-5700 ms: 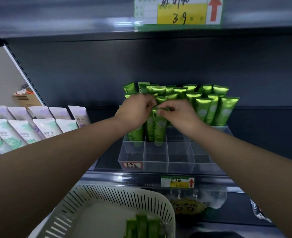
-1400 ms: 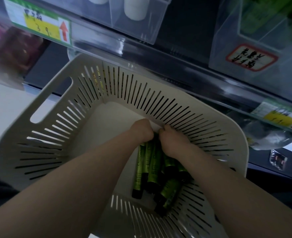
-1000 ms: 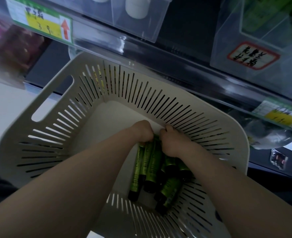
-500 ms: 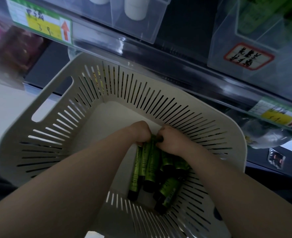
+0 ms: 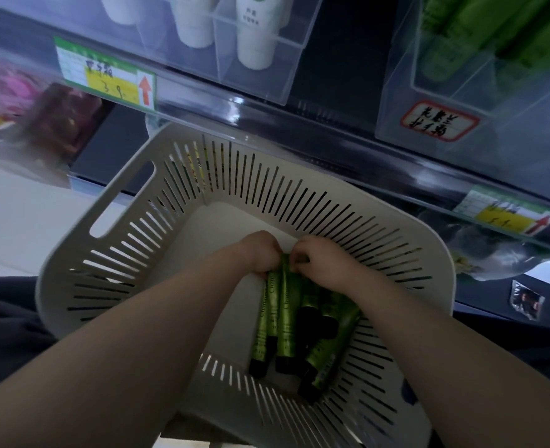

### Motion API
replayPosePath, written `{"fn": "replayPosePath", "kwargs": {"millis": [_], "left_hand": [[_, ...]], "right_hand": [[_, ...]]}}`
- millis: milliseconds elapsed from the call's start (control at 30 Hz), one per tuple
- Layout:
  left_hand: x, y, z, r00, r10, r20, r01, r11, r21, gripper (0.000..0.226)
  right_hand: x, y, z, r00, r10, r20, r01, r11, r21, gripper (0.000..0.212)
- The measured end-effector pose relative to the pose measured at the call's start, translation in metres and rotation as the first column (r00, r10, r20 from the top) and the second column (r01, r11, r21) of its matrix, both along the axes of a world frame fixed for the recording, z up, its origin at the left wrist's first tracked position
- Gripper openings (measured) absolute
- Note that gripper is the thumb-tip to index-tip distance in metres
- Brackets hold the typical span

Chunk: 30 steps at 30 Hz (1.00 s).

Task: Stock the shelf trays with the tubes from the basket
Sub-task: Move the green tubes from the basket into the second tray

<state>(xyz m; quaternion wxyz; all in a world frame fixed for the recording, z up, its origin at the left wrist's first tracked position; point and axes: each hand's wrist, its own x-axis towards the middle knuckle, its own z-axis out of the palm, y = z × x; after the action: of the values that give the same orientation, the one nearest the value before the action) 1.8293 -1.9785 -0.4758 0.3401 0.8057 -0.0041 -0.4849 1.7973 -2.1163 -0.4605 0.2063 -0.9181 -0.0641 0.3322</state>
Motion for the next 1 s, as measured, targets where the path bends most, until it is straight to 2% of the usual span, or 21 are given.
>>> {"fn": "replayPosePath", "kwargs": {"millis": [200, 367, 467, 833, 1000], "left_hand": [[-0.004, 0.012, 0.029, 0.994, 0.023, 0.103, -0.022, 1.0, -0.009, 0.027], [-0.006, 0.018, 0.063, 0.964, -0.044, 0.261, 0.042, 0.999, 0.013, 0.033], [-0.01, 0.025, 0.086, 0.92, -0.119, 0.373, 0.098, 0.992, 0.074, 0.034], [-0.024, 0.023, 0.181, 0.764, -0.2, 0.613, 0.177, 0.979, 0.099, 0.024], [-0.039, 0.0, 0.233, 0.632, -0.287, 0.72, 0.249, 0.955, 0.162, 0.026]], "right_hand": [[-0.005, 0.0, 0.022, 0.996, -0.087, -0.026, 0.089, 0.992, 0.092, 0.013], [-0.011, 0.0, 0.049, 0.993, -0.118, 0.007, 0.117, 0.986, 0.121, 0.013], [-0.017, -0.001, 0.069, 0.989, -0.142, 0.048, 0.135, 0.983, 0.128, 0.012], [-0.04, -0.026, 0.167, 0.947, -0.156, 0.281, 0.127, 0.985, 0.119, 0.011], [-0.057, -0.05, 0.216, 0.904, -0.165, 0.393, 0.137, 0.986, 0.099, 0.007]]}}
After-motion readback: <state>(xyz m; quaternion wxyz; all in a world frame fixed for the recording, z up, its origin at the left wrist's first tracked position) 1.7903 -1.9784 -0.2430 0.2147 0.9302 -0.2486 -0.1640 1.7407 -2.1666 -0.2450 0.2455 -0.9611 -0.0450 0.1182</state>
